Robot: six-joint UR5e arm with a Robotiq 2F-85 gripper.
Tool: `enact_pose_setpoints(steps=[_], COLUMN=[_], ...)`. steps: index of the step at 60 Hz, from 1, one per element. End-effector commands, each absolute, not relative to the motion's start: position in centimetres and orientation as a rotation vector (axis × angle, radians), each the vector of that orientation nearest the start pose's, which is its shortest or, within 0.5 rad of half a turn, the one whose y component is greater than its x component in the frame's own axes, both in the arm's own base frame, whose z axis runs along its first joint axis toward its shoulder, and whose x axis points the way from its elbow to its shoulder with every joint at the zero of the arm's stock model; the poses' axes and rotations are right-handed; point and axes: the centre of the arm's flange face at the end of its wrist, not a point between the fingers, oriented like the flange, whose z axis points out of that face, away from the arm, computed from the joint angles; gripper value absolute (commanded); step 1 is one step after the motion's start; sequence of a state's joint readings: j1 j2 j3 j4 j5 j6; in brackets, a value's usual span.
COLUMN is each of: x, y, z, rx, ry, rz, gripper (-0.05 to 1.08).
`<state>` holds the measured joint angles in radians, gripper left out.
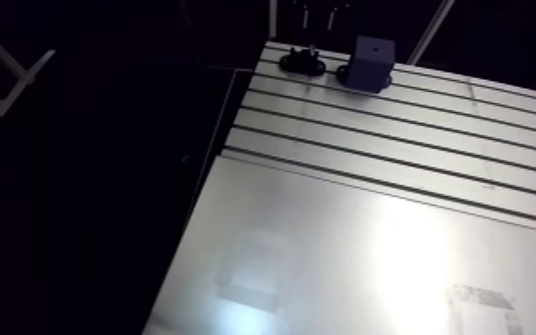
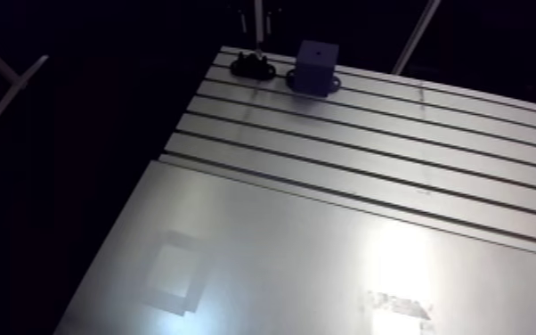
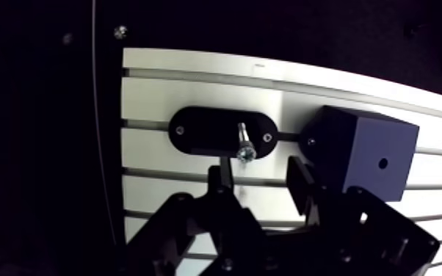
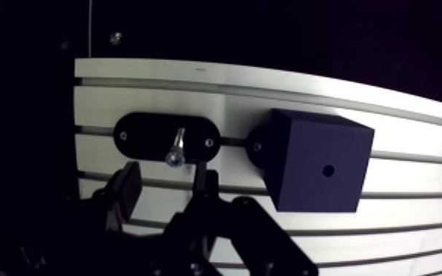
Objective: Pick up the M10 bolt and insert it into the hole until fully seated.
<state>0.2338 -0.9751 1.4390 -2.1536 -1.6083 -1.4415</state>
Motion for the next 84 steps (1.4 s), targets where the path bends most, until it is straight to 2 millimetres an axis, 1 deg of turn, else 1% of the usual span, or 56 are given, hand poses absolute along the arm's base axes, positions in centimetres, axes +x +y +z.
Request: enact_pose_setpoints(steps=[1, 11, 16, 25, 28, 34, 46, 53, 65, 73, 84], x=[-65.3, -65.5, -65.6, -65.7, -65.8, -65.8, -65.8, -65.9, -65.8, -65.6, -65.7], y=[-29.0, -29.1, -29.1, -29.1, -29.1, -29.1, -29.2, -29.2, -29.1, -29.3, -29.3], z=[24.8, 24.1, 24.0, 23.7, 23.2, 22.8, 22.8, 22.0, 22.0, 21.4, 21.3], rx=[-0.170, -0.170, -0.170, -0.170, -0.170, -0.170, -0.172, -0.171, -0.171, -0.175, -0.176], ry=[3.258, 3.249, 3.249, 3.246, 3.239, 3.234, 3.234, 3.224, 3.224, 3.214, 3.212], rz=[0.028, 0.031, 0.031, 0.032, 0.036, 0.038, 0.038, 0.057, 0.063, 0.066, 0.066], gripper=[0.50, 0.51, 0.54, 0.54, 0.54, 0.54, 0.55, 0.55, 0.56, 0.56, 0.56])
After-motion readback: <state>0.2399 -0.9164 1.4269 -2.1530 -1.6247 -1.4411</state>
